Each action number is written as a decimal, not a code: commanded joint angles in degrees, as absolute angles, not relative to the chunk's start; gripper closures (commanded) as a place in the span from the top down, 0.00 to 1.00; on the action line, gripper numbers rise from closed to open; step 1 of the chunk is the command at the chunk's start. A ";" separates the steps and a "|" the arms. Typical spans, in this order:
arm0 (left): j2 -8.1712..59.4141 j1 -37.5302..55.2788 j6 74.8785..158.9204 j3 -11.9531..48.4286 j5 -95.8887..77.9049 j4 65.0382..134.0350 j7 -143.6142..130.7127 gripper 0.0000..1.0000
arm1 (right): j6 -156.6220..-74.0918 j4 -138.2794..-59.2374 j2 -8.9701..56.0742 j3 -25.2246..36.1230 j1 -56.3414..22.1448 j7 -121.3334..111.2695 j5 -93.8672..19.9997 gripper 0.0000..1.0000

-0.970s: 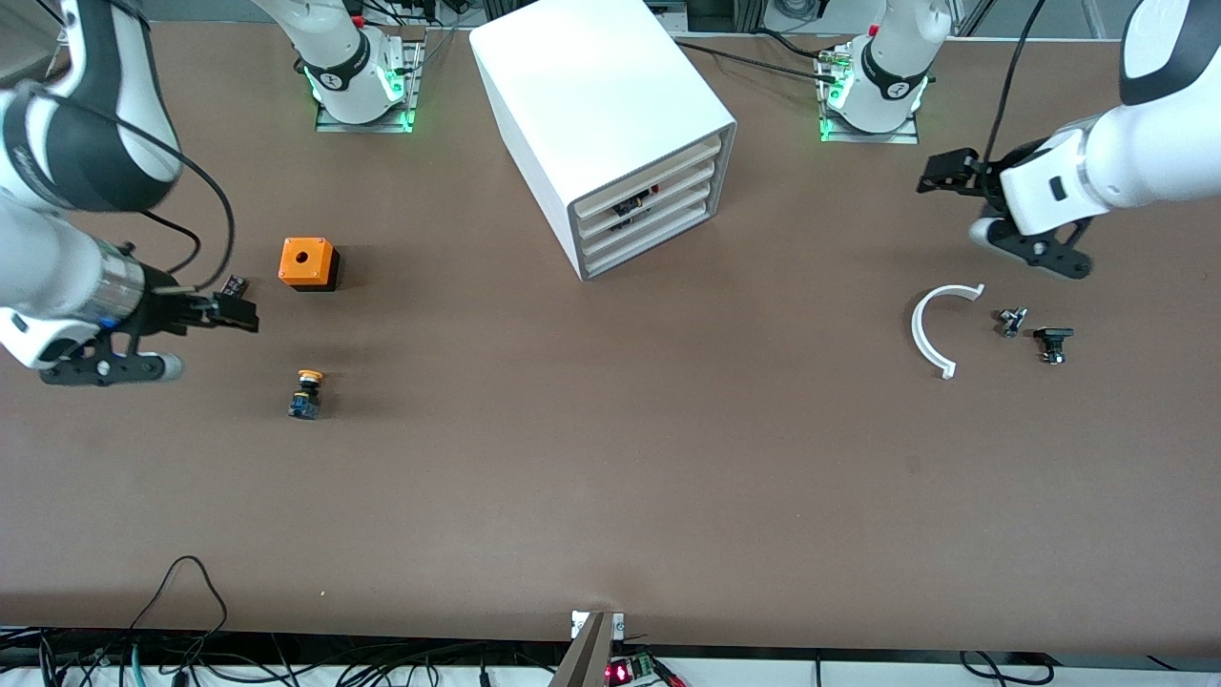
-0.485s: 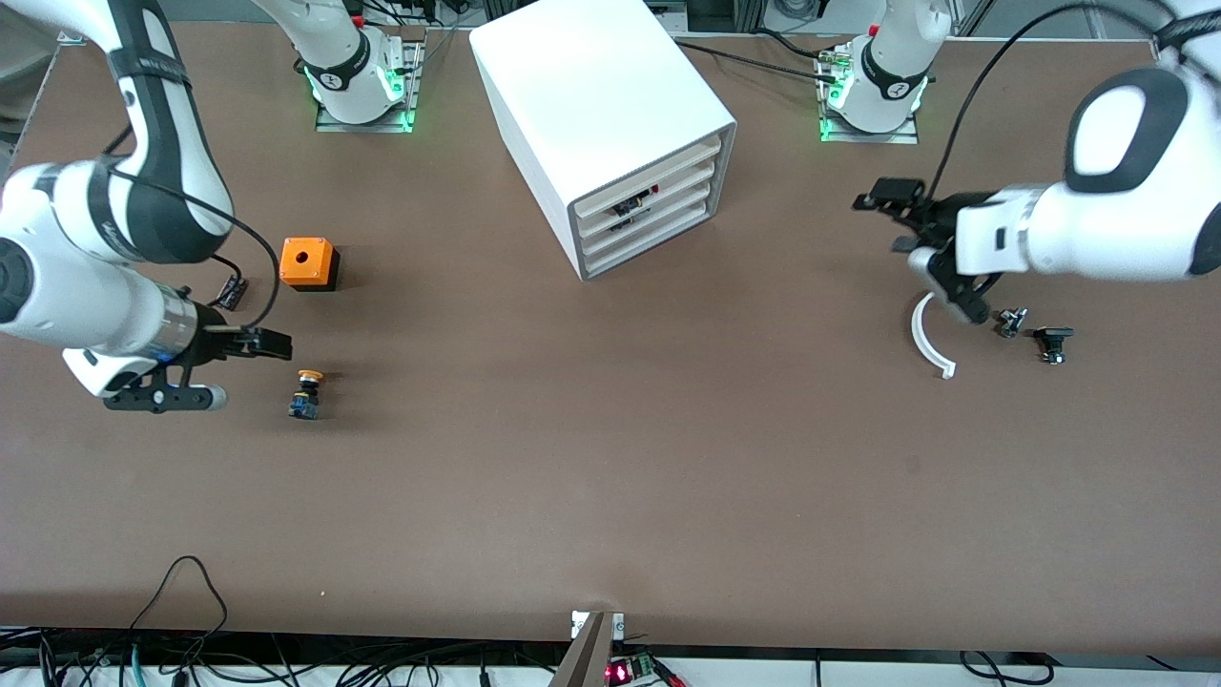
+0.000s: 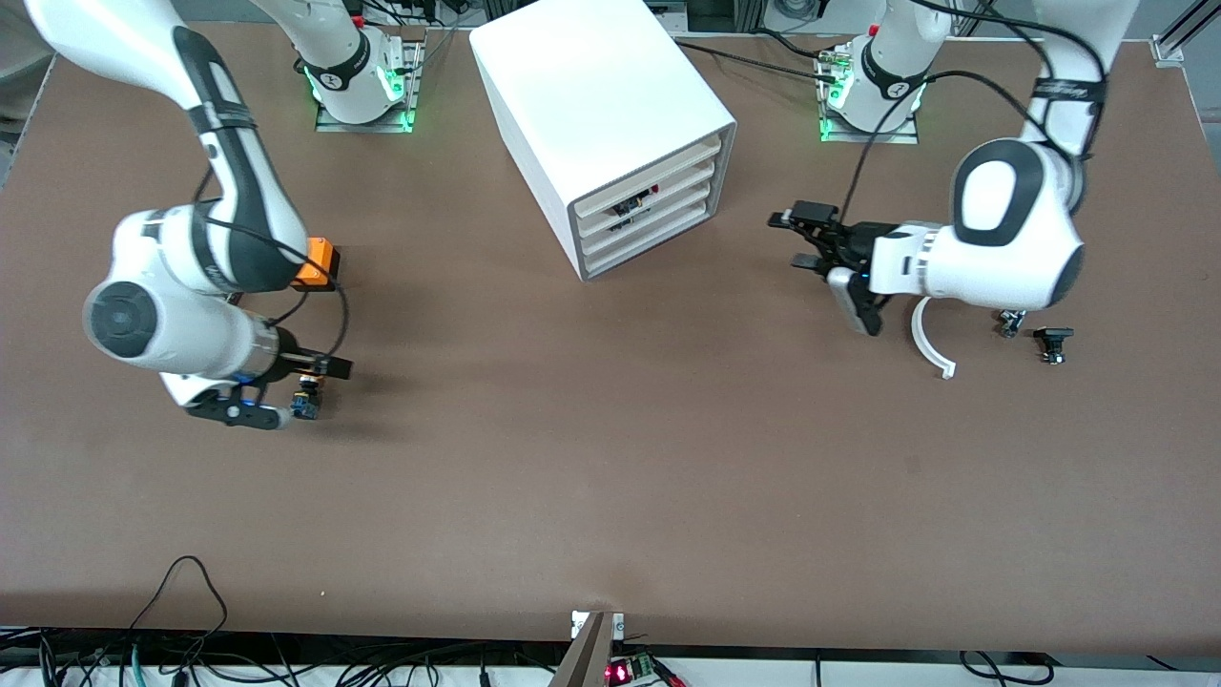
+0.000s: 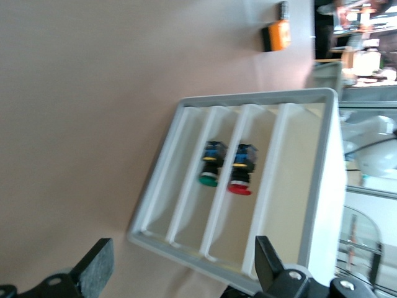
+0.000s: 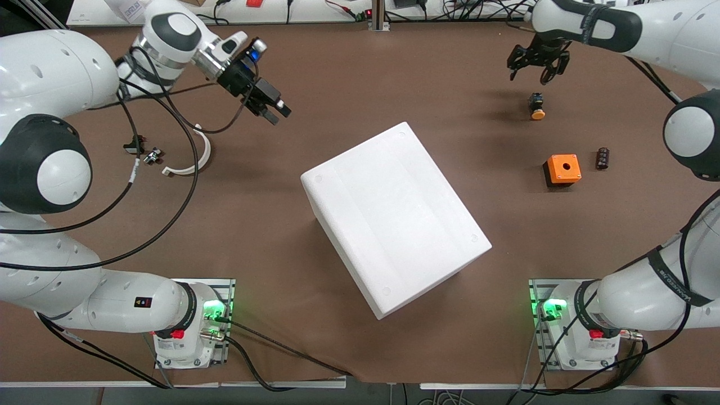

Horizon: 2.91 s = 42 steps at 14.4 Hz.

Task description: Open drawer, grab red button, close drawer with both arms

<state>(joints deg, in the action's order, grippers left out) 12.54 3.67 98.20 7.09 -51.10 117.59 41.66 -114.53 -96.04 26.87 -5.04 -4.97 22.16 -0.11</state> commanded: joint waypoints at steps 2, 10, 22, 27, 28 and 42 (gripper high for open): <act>13.71 3.60 102.91 8.69 -64.39 127.68 55.17 1.00 | -115.05 -95.98 27.07 -4.92 -7.64 31.01 -0.88 1.00; 21.52 2.99 103.27 13.96 -76.96 134.55 69.69 0.96 | -114.43 -91.94 28.03 -4.92 -13.18 44.63 -2.27 1.00; 23.38 3.52 103.62 19.25 -82.35 137.37 70.66 0.13 | -104.86 -72.18 35.41 -5.01 -16.26 59.04 -12.22 1.00; 23.29 2.64 103.54 18.72 -82.27 136.50 69.53 0.00 | -104.24 -65.93 38.75 -5.01 -18.89 65.82 -12.13 1.00; 23.29 2.46 103.54 18.29 -82.09 135.97 69.09 0.00 | -104.33 -65.22 39.28 -4.92 -19.68 67.22 -12.13 1.00; 29.79 -4.57 103.71 13.45 -69.27 121.03 61.97 0.01 | -109.95 -61.43 41.22 -4.48 -36.37 97.89 -9.41 1.00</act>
